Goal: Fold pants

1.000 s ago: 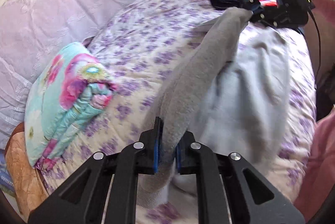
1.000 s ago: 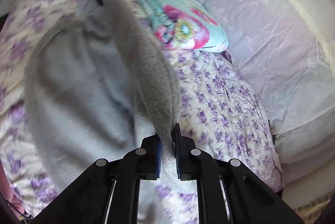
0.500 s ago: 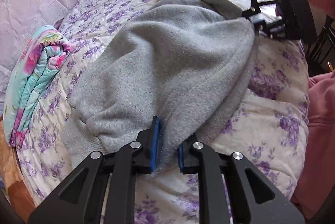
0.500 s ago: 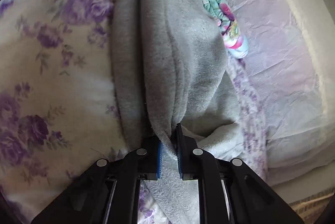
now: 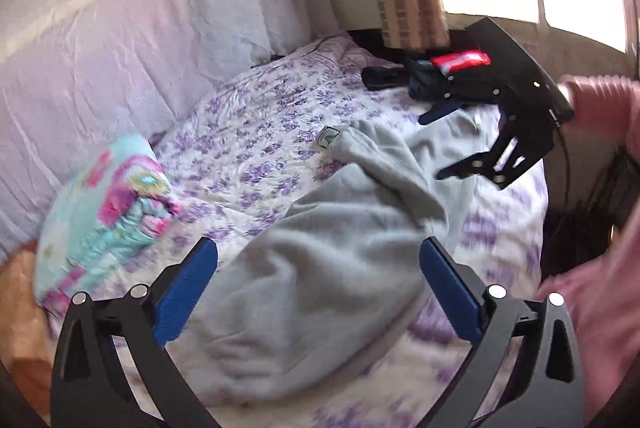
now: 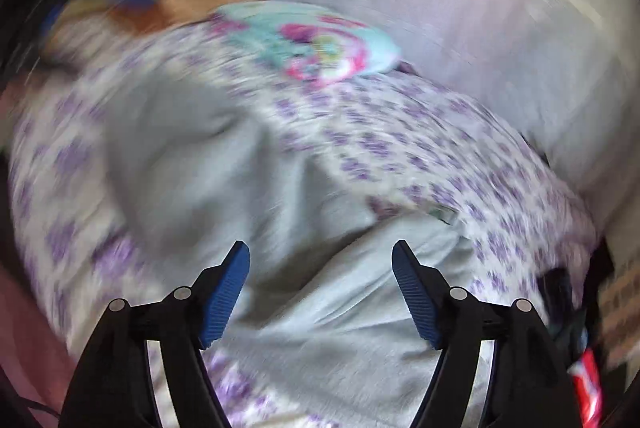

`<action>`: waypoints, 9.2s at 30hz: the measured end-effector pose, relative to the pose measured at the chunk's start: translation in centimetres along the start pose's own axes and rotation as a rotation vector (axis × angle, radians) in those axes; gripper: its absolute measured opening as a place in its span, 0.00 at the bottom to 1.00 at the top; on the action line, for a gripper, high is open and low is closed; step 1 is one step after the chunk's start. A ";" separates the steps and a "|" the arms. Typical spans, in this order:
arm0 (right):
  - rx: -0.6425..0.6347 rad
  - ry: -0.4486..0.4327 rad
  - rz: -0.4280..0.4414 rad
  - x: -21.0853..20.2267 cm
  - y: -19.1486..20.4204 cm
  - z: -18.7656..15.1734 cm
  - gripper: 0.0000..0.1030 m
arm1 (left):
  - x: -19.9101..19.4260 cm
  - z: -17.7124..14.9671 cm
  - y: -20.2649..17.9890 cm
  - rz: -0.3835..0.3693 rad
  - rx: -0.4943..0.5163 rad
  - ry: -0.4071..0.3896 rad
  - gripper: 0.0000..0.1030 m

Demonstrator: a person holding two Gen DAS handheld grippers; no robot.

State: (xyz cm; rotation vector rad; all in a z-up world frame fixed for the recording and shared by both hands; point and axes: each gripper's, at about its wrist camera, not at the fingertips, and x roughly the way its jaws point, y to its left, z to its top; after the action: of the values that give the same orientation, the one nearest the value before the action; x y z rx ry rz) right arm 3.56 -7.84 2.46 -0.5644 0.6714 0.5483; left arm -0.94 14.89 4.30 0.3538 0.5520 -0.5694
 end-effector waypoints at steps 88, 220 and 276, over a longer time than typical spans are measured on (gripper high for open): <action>1.473 -0.295 0.148 0.1 -20.6 -32.8 0.26 | 16.0 -6.6 -2.9 0.017 -0.211 0.321 0.96; 0.592 0.078 0.497 16.0 -9.1 -5.9 0.26 | 16.6 -6.5 1.5 0.146 -0.358 0.338 0.96; 0.660 0.160 -0.259 6.0 -16.2 -17.8 0.47 | 16.0 -6.6 7.8 0.237 -0.497 0.479 0.78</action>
State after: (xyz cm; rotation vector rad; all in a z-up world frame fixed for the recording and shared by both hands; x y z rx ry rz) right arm 10.25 -29.06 -8.42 -0.0676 0.8632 0.0212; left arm 12.38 17.55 -8.98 0.0742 1.0697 -0.1002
